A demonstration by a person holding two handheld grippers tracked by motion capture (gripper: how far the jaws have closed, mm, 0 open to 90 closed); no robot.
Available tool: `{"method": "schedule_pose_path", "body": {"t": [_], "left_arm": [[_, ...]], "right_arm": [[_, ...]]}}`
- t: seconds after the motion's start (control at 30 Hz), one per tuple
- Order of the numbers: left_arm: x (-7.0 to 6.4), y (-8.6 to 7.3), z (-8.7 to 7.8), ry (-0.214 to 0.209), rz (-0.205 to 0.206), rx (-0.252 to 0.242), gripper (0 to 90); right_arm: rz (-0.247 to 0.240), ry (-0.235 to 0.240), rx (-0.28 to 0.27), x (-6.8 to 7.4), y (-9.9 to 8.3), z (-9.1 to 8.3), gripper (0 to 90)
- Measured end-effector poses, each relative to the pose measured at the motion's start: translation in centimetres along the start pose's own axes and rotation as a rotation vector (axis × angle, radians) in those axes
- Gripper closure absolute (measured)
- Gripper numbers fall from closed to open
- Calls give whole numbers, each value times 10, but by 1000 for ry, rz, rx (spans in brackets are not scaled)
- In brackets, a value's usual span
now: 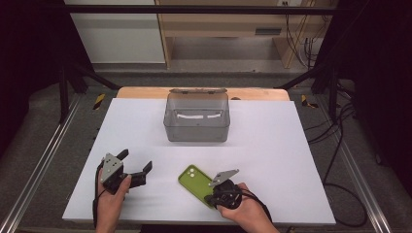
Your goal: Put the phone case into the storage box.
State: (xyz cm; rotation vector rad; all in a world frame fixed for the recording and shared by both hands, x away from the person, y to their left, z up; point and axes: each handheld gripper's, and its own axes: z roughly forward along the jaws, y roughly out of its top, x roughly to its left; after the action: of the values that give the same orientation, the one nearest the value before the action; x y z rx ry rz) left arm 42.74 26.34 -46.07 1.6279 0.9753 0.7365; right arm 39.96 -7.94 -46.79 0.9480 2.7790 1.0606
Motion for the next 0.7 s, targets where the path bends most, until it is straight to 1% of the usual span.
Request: {"method": "schedule_pose_path", "body": {"t": [0.2, 0.7], "left_arm": [[0, 0, 0, -1, 1, 2, 14], [1, 0, 0, -1, -2, 3, 15]], "right_arm": [[5, 15, -2, 7, 4, 6, 900], [15, 31, -12, 16, 10, 14, 900]]}}
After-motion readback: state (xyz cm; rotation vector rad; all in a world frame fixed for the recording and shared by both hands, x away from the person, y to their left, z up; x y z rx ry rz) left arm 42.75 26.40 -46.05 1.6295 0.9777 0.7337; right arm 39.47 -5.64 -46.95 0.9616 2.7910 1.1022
